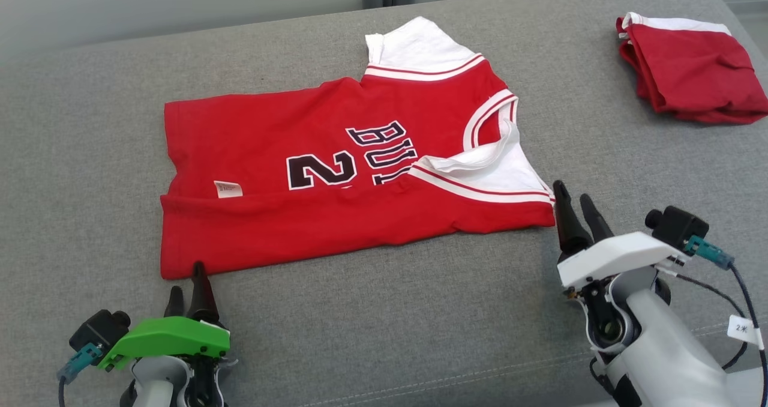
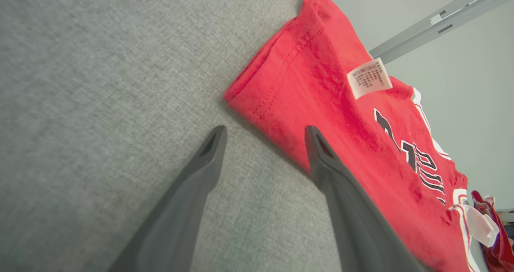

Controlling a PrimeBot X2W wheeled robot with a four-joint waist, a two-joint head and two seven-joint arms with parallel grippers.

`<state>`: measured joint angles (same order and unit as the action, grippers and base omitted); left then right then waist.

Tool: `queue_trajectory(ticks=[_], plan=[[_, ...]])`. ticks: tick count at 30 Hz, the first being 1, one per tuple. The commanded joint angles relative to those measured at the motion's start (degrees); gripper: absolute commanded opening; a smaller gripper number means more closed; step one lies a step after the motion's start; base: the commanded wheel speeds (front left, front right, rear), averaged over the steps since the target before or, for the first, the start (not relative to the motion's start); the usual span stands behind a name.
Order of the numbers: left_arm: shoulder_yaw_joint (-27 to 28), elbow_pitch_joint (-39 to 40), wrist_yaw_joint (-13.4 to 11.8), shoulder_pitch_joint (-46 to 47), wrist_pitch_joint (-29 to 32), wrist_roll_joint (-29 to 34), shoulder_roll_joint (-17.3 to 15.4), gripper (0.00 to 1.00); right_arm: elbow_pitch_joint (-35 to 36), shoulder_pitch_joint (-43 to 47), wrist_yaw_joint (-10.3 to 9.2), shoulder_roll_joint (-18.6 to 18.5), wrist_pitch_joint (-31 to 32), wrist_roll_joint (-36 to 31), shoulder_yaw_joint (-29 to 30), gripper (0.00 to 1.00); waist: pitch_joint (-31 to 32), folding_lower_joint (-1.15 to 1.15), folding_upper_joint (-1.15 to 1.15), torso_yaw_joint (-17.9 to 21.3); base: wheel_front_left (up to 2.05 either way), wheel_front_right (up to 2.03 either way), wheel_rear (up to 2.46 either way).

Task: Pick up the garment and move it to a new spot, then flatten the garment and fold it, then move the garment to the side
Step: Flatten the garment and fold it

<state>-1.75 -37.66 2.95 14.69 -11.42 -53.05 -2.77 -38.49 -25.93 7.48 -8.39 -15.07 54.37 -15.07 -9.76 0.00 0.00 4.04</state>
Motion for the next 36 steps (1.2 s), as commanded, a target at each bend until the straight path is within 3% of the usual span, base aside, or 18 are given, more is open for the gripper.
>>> queue_trajectory(ticks=[1,8,21,22,24,25,26,27,28,29,36], plan=[[0.3,-0.4,-0.35,0.89,-0.01,0.03,-0.25,1.0,0.37,1.27,0.01,0.37,-0.1,-0.5,-0.08,1.0,-0.36,0.0,0.0,0.29,0.0,0.0,0.0],[1.21,-2.71,0.63,3.75,-0.6,-1.59,-0.26,1.0,-0.48,4.27,0.01,2.46,2.01,-0.47,-0.45,1.0,-1.98,0.0,0.0,0.71,0.0,0.0,0.0],[0.1,-8.46,2.55,8.61,-2.29,-3.54,-0.18,1.0,-6.93,-2.2,0.0,5.0,2.77,2.3,-1.5,1.0,-4.36,0.0,0.0,-0.8,0.0,0.0,0.0],[-0.15,-8.83,2.66,8.89,-2.37,-3.67,-0.17,0.98,-7.29,-2.6,0.0,5.03,2.76,2.53,-1.64,0.91,-4.44,0.0,0.0,-0.94,0.0,0.0,0.0],[-0.73,-9.2,3.19,9.24,-2.73,-4.43,-0.17,0.72,-7.81,-3.37,0.0,5.17,2.69,3.34,-1.98,0.49,-4.58,0.0,0.0,-1.17,0.0,0.0,0.0],[-0.94,-9.33,3.29,9.39,-2.82,-5.1,-0.17,0.53,-7.96,-3.64,0.0,5.23,2.64,3.69,-2.15,0.43,-4.62,0.0,0.0,-1.25,0.0,0.0,0.0],[-1.09,-9.53,3.55,9.53,-2.9,-5.84,-0.16,0.42,-8.11,-3.98,0.0,5.28,2.49,4.06,-2.29,0.37,-4.63,0.0,0.0,-1.29,0.0,0.0,0.0],[-1.31,-9.7,3.65,9.59,-2.98,-6.01,-0.16,0.24,-8.18,-4.31,0.0,5.29,2.45,4.44,-2.44,0.26,-4.63,0.0,0.0,-1.32,0.0,0.0,0.0],[-1.48,-9.72,3.7,9.77,-3.16,-6.1,-0.15,0.0,-8.16,-4.56,0.01,5.29,2.28,4.97,-2.5,0.17,-4.64,0.0,0.0,-1.35,0.0,0.0,0.0],[-1.67,-9.56,3.92,9.97,-3.27,-6.47,-0.13,0.0,-7.99,-4.73,0.01,5.31,2.14,5.64,-2.57,0.02,-4.63,0.0,0.0,-1.37,0.0,0.0,0.0],[-2.53,-5.56,4.58,9.3,-3.63,-6.53,-0.11,0.0,-6.32,-4.87,0.02,4.92,1.43,9.2,-3.2,0.0,-4.03,0.0,0.0,-1.53,0.0,0.0,0.0]])
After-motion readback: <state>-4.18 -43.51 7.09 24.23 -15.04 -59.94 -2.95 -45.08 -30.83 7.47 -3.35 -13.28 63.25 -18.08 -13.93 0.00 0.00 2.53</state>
